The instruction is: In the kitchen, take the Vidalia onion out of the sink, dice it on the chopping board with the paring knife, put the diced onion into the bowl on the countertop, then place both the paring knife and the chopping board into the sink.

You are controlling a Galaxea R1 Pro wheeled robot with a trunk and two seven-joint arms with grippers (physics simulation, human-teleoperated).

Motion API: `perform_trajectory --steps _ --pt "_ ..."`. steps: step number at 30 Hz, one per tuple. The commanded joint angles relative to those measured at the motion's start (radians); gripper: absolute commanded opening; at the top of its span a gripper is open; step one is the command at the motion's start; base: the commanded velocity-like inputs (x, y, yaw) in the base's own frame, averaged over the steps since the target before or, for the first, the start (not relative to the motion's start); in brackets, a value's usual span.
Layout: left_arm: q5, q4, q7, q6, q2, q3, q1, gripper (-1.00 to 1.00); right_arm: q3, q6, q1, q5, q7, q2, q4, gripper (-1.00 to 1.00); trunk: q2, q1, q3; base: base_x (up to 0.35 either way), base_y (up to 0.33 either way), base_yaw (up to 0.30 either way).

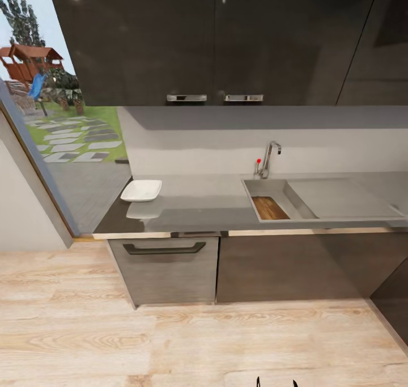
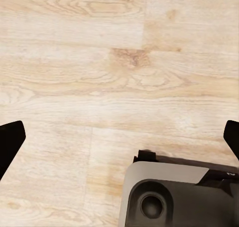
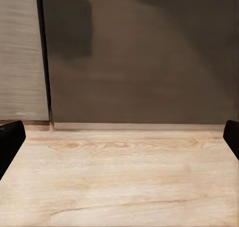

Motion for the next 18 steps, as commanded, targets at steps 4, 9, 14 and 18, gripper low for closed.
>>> perform_trajectory --steps 4,9,14,18 --pt "0.008 0.042 0.002 -0.004 -0.001 -0.007 -0.001 1.0 -0.005 -0.001 -0.001 -0.011 -0.007 -0.013 0.001 1.0 -0.002 0.001 0.004 0.0 0.0 0.0" --pt "0.008 0.128 0.0 -0.005 -0.003 -0.008 -0.001 1.0 -0.004 0.001 -0.001 -0.039 -0.006 -0.06 0.047 1.0 -0.002 0.001 0.012 0.0 0.0 0.0" --pt "0.008 0.246 -0.002 -0.056 0.001 -0.009 -0.001 1.0 -0.004 0.006 0.007 -0.044 -0.002 -0.117 0.084 1.0 -0.002 0.001 0.019 0.0 0.0 0.0" --pt "0.011 0.28 -0.005 -0.161 0.019 -0.009 0.002 1.0 -0.003 0.01 0.066 -0.045 0.09 -0.143 0.089 1.0 -0.002 0.001 0.026 0.0 0.0 0.0"
